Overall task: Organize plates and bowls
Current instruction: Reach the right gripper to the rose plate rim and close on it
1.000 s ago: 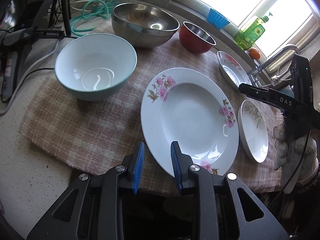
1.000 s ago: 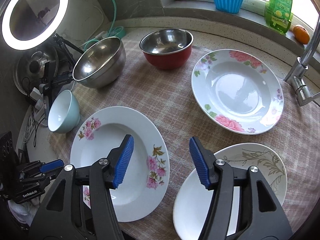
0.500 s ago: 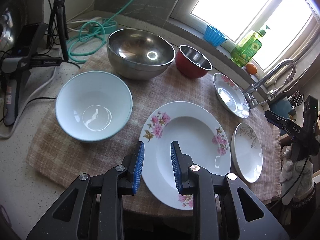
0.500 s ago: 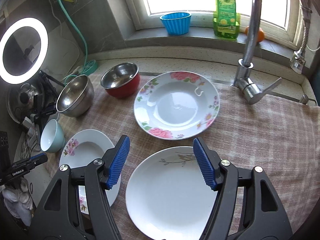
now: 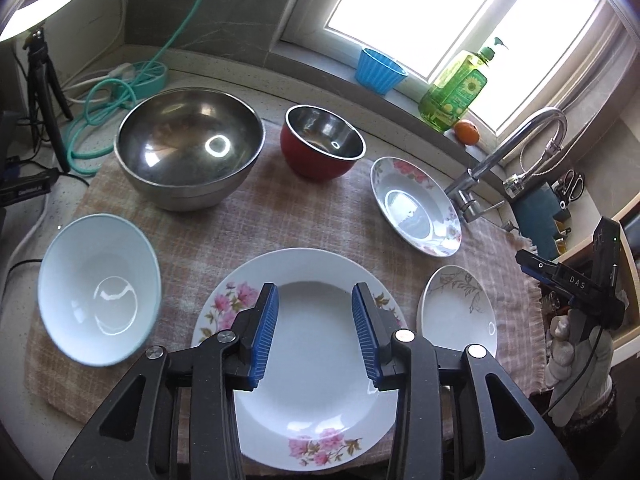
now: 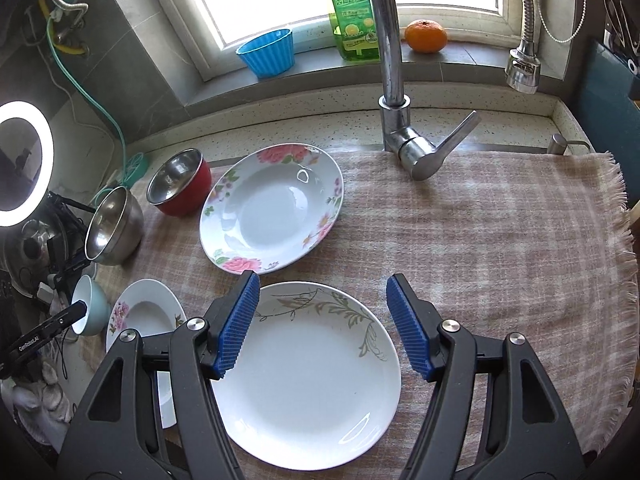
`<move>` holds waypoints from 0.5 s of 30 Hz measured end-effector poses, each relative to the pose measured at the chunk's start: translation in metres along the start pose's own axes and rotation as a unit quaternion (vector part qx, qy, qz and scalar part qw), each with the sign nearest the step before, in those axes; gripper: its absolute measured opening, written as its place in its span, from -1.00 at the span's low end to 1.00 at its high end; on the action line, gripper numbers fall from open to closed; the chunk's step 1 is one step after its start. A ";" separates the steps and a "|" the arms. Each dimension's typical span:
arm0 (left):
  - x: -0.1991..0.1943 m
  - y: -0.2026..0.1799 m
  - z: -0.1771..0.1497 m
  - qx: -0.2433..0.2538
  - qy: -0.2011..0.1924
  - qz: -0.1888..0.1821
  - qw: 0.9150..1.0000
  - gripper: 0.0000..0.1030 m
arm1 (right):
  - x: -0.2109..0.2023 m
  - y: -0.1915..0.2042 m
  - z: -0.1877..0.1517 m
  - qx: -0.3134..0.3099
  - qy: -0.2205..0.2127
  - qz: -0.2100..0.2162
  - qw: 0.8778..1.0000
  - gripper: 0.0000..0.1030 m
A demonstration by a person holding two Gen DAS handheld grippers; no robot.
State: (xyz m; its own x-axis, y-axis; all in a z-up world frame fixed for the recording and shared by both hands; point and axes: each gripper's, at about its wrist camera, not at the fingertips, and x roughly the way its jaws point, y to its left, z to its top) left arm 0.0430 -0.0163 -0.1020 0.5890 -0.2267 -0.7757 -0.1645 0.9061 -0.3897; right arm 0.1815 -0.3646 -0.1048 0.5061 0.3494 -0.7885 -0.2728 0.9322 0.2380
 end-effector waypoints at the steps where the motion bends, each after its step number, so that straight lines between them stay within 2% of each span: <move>1: 0.004 -0.004 0.003 0.002 0.002 -0.004 1.000 -0.22 | 0.001 -0.002 0.002 0.003 0.001 0.003 1.000 0.33; 5: 0.022 -0.017 0.020 0.004 0.014 -0.025 1.000 -0.22 | 0.009 -0.008 0.011 0.014 0.000 0.011 1.000 0.31; 8: 0.038 -0.027 0.034 0.001 0.016 -0.036 0.999 -0.22 | 0.023 -0.016 0.020 0.042 0.010 0.033 0.999 0.12; 12: 0.063 -0.038 0.054 -0.001 0.026 -0.042 0.999 -0.22 | 0.042 -0.024 0.031 0.074 0.020 0.057 0.995 0.06; 15: 0.084 -0.044 0.067 -0.003 0.040 -0.049 0.998 -0.22 | 0.055 -0.026 0.038 0.084 0.026 0.067 0.994 -0.06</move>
State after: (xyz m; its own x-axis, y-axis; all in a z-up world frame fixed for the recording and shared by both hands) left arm 0.1525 -0.0512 -0.1165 0.5374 -0.3419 -0.7709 -0.1141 0.8763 -0.4681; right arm 0.2479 -0.3654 -0.1327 0.4312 0.4694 -0.7705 -0.1919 0.8822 0.4300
